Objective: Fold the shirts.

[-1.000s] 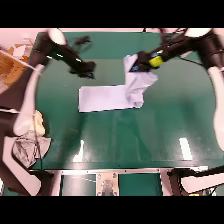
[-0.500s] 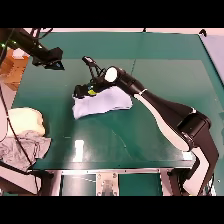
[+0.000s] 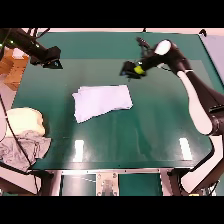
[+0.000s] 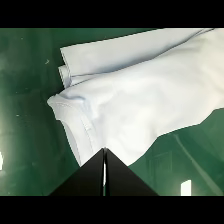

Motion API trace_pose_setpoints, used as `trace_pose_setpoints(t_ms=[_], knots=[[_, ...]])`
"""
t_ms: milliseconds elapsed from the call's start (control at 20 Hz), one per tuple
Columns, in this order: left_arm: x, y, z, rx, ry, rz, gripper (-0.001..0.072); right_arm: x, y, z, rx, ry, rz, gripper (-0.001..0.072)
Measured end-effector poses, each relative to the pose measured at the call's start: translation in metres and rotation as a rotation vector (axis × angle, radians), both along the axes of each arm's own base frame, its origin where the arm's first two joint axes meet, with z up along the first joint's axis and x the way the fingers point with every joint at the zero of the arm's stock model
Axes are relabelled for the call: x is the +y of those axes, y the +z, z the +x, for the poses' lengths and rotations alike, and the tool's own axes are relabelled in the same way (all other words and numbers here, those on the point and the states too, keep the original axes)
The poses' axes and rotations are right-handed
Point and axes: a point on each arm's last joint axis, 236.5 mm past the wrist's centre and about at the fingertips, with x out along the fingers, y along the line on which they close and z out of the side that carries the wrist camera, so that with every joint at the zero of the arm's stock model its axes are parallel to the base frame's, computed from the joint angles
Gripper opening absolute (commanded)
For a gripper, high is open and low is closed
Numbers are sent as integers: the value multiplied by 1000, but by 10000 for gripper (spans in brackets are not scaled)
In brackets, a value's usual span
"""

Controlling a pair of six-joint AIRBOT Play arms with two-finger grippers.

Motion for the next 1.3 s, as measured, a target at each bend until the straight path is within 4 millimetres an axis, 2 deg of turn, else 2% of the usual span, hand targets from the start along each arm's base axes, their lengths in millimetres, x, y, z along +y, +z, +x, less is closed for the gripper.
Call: trace_pose_setpoints(t_ms=[50, 150, 300, 400, 450, 500, 550, 600, 650, 750, 850, 950, 1050, 1150, 1300], knots=[[0, 0, 0, -1, -1, 0, 23, -17, -14, -7, 64, -27, 6, 614], [0, 0, 1, -3, 0, 0, 23, -31, -40, -21, 158, -65, 50, 614], [-1, 1, 2, -11, 2, -5, 23, -20, -73, -39, 253, -71, 142, 614], [-1, 1, 3, -13, 3, -5, 23, -2, -89, -48, 299, -63, 204, 614], [-1, 1, 3, -15, 4, -6, 23, 9, -91, -51, 311, -50, 241, 614], [-2, 2, 4, -16, 4, -8, 23, 20, -91, -54, 322, -36, 277, 572], [-2, 2, 4, -17, 4, -8, 23, 29, -92, -56, 323, -25, 297, 211], [-2, 2, 4, -17, 4, -8, 23, 34, -94, -56, 316, -19, 305, 68], [-2, 2, 4, -17, 4, -8, 23, 40, -91, -55, 313, -16, 325, 18], [-2, 2, 4, -19, 4, -9, 23, 47, -80, -49, 286, -4, 359, 16], [-2, 2, 3, -15, 3, -8, 23, 37, -64, -38, 254, -10, 377, 15], [-2, 1, 2, -10, 0, -7, 23, 5, -40, -17, 185, -65, 387, 14], [-2, 1, 1, -7, -5, -5, 23, -53, -17, -1, 123, -151, 356, 15], [-2, 1, 1, -7, -6, -5, 23, -131, 4, 7, 66, -272, 297, 15], [-2, 1, 2, -14, -5, -5, 23, -260, 25, -10, 12, -491, 185, 14]])
